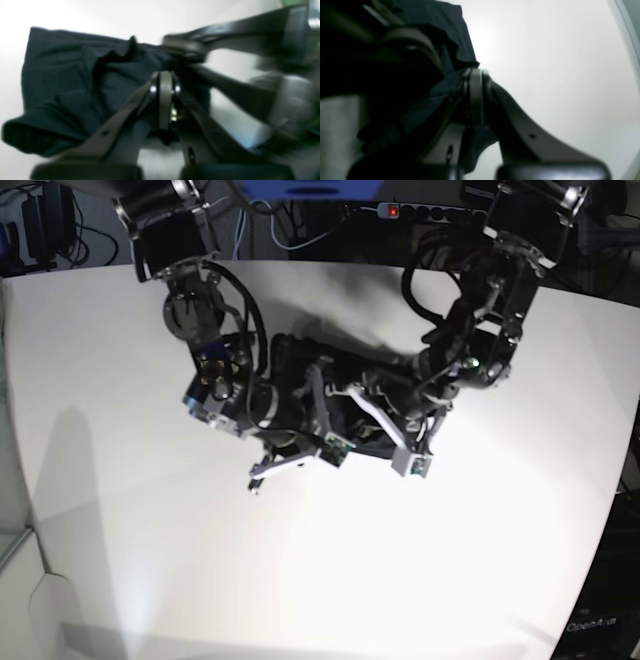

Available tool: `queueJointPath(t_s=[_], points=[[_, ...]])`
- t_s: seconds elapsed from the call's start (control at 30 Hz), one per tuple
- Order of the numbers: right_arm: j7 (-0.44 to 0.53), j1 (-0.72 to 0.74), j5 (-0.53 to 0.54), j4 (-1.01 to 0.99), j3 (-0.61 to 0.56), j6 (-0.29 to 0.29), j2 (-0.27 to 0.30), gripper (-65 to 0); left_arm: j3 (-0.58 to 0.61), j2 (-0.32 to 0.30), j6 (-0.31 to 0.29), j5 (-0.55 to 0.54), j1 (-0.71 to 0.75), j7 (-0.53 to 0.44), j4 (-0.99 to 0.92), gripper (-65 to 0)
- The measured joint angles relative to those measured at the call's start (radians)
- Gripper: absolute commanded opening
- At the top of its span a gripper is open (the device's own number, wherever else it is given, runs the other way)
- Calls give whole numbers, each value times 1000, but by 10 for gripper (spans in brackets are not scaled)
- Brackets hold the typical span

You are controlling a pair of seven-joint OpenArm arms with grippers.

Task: Fold the T-shirt properly
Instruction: 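Grasp both sides of the black bundle with both grippers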

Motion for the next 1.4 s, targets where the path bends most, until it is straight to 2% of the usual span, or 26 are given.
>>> queueJointPath(t_s=[0.2,0.4,0.7,0.9,1.03,1.17,1.4], points=[[0,-35,2,64,2,0,35,-643,-7,-6,0,1,-12,-2,-57,-642],[-1,-45,-3,76,9,0,56,-643,-11,-7,1,6,-82,-13,-198,-642],[5,-106,1,76,6,0,71,-647,-3,-8,-16,-5,-82,-165,-352,-642],[12,-130,3,76,3,0,72,-649,-3,22,-25,121,-112,-192,-410,-642],[22,-135,3,40,5,0,99,-649,-4,39,-27,164,-112,-227,-435,-642],[90,-135,2,-16,7,-5,108,-649,-5,43,-33,163,-126,-244,-472,-642],[179,-129,24,-108,17,-7,115,-649,-5,44,-54,159,-132,-340,-535,-642]])
